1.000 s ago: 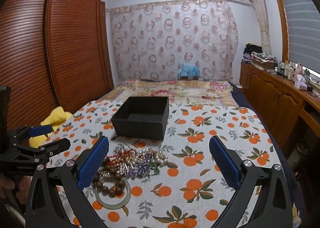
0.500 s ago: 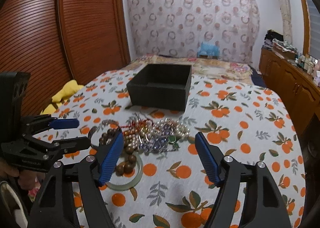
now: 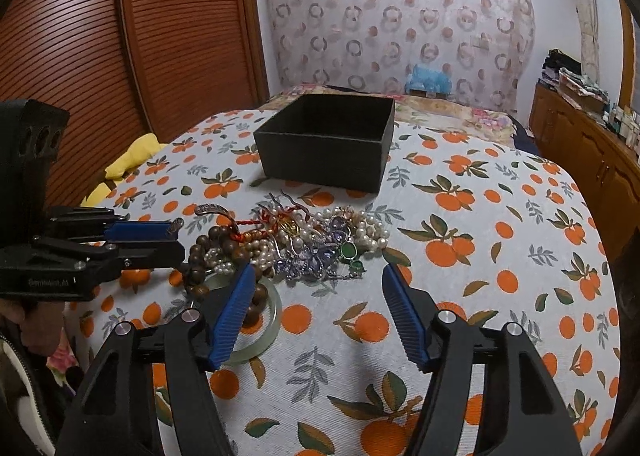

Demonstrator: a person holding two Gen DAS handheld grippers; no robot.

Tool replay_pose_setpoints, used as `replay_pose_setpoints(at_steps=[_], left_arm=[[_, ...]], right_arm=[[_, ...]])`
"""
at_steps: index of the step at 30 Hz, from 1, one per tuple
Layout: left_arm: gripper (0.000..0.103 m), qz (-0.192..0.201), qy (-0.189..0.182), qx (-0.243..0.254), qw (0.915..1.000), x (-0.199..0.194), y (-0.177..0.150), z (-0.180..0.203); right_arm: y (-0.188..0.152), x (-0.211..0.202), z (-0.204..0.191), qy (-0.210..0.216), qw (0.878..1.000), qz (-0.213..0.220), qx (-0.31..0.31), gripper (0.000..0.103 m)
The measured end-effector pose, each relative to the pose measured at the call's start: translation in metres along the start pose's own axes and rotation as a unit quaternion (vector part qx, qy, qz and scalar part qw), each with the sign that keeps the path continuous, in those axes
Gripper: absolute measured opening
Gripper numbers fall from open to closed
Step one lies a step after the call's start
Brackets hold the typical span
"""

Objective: Organize jewelry
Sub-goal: 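Grasp the silver cuff bracelet with the left tool while the right tool grasps the brown bead bracelet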

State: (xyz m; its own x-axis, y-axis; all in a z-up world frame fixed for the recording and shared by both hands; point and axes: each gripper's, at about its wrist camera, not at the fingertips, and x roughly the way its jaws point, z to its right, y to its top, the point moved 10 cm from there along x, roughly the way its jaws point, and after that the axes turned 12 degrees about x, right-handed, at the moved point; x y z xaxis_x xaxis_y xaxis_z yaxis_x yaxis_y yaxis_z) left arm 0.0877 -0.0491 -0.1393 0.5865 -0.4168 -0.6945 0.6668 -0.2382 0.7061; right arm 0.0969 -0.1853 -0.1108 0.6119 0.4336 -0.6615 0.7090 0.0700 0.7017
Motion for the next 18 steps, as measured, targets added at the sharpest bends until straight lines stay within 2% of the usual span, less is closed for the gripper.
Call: replay_pose_setpoints(at_steps=[1,2,3,6,11,18], left_arm=[[0.015,-0.001,-0.004,-0.002,1.0000,0.001,0.000,0.000],[0.013,0.001,-0.004,-0.001,1.0000,0.002,0.000,0.000],[0.012,0.004,-0.003,0.001,1.0000,0.001,0.001,0.001],[0.010,0.014,0.006,0.010,0.9998,-0.003,0.004,0.003],[0.010,0.017,0.011,0.016,0.9997,-0.005,0.006,0.004],[0.010,0.019,0.017,0.020,0.9995,-0.004,0.007,0.004]], right_arm=[[0.000,0.001,0.000,0.003,1.000,-0.002,0.000,0.068],[-0.001,0.001,-0.002,0.007,1.000,-0.004,0.000,0.068],[-0.001,0.003,-0.003,0.011,1.000,-0.006,-0.001,0.065],[-0.004,0.007,-0.012,0.030,0.999,-0.019,-0.009,0.049],[-0.012,0.026,-0.026,0.048,0.997,-0.048,-0.026,0.034],[-0.015,0.040,-0.041,0.053,0.995,-0.068,-0.058,0.030]])
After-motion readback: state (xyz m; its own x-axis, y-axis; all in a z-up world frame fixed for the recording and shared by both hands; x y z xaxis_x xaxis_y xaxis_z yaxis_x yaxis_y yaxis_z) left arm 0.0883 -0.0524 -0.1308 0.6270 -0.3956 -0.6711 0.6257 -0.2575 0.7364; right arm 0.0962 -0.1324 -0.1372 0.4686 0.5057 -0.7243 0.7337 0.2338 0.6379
